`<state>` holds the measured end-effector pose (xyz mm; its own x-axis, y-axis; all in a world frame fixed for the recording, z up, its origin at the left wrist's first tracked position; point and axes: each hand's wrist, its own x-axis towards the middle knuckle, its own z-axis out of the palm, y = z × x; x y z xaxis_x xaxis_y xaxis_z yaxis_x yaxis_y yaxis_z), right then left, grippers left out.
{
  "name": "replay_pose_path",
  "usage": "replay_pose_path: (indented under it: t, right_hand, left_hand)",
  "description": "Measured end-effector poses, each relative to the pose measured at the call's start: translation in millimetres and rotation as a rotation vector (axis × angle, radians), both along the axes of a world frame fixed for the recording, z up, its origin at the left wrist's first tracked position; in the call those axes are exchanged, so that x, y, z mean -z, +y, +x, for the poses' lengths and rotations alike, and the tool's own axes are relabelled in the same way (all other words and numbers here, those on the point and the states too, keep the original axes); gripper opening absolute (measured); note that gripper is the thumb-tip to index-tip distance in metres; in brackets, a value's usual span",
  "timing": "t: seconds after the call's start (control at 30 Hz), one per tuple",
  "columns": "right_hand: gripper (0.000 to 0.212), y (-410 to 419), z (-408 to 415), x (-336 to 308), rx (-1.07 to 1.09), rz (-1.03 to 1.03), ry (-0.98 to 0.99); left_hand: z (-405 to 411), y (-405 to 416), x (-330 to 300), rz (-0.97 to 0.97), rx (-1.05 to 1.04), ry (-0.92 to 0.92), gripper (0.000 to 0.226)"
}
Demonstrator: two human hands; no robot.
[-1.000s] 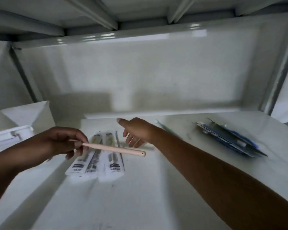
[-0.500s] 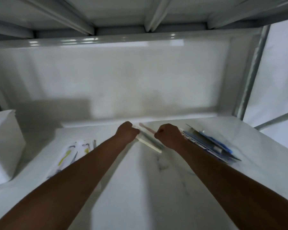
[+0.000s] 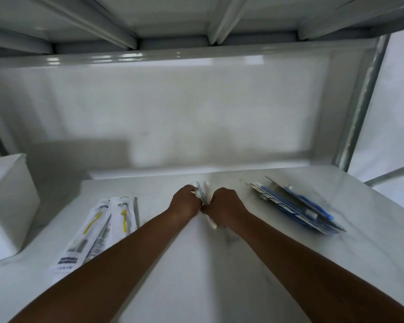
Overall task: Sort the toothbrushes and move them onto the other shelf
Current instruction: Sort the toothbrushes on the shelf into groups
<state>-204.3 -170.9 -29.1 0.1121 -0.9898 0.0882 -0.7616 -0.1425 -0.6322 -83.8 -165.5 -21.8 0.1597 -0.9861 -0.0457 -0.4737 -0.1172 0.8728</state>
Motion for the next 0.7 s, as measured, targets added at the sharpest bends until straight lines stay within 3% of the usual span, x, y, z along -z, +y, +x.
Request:
replay_pose_path:
  t: [0.07,0.27,0.4,0.5,0.7]
  right_hand:
    - [0.021,6,5,1,-0.048,0.038,-0.021]
    - [0.039,20,21,-5,-0.106,0.149,0.023]
    - [0.028,29,24,-13,-0.129,0.18,0.011]
    - [0.028,36,22,-16,-0.15,0.226,-0.018]
    - [0.036,44,-21,-40,-0.082,0.038,0.068]
  left_hand:
    - [3,2,0,0.008,0.003,-0.01,0.066]
    - [11,21,-6,-0.017,0.021,-0.173,0.044]
    - [13,34,-13,-0.036,0.024,-0.231,0.037]
    - [12,37,-16,-0.029,0.013,-0.235,0.016]
    - [-6,40,-25,-0.164,-0.069,-0.304,0.023]
